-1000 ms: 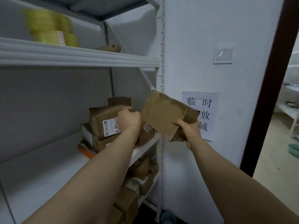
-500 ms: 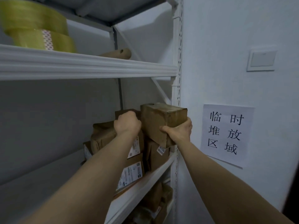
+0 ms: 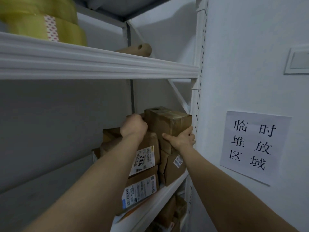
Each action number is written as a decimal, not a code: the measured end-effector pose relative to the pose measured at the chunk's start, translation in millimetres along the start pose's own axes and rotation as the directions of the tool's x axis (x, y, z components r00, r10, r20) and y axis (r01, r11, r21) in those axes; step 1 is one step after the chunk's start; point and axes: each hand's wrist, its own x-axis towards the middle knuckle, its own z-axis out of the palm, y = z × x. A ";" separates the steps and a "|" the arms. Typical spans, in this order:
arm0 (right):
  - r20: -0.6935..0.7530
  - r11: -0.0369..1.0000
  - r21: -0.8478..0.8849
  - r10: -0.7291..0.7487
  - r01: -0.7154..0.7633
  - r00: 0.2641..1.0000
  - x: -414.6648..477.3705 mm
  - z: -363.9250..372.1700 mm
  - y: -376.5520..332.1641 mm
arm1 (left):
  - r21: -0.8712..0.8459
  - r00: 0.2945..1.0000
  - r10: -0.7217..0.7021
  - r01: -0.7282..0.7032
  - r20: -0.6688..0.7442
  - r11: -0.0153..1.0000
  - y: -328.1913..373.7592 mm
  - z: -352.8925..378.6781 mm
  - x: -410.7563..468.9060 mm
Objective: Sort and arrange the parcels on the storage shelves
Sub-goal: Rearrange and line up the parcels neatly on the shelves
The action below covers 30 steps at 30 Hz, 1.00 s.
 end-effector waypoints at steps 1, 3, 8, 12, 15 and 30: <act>0.027 1.000 0.002 0.015 -0.015 1.000 0.3 1.9 -0.2 | -0.003 1.000 0.000 0.000 0.004 1.000 -1.5 0.9 0.2; 0.089 0.999 0.020 0.026 -0.027 0.996 -1.1 3.4 1.9 | -0.013 1.000 -0.006 0.006 0.006 1.000 -3.1 1.9 -1.9; 0.106 0.998 0.062 0.027 -0.034 0.994 -17.1 -1.9 15.1 | -0.037 0.999 0.027 -0.028 -0.022 0.999 1.1 -1.2 -21.4; 0.086 0.998 0.059 0.013 -0.018 0.996 -44.0 -15.1 22.3 | 0.021 0.984 0.164 -0.163 -0.063 0.986 0.9 -9.5 -55.7; 0.116 0.999 0.040 -0.008 0.004 0.993 -74.0 -23.2 22.7 | 0.029 0.969 0.245 -0.245 -0.009 0.969 -4.9 -20.9 -86.4; 0.500 0.978 -0.005 -0.178 0.208 0.848 -285.3 14.1 35.9 | 0.319 0.995 0.003 -0.034 0.097 0.947 -99.9 -113.7 -272.7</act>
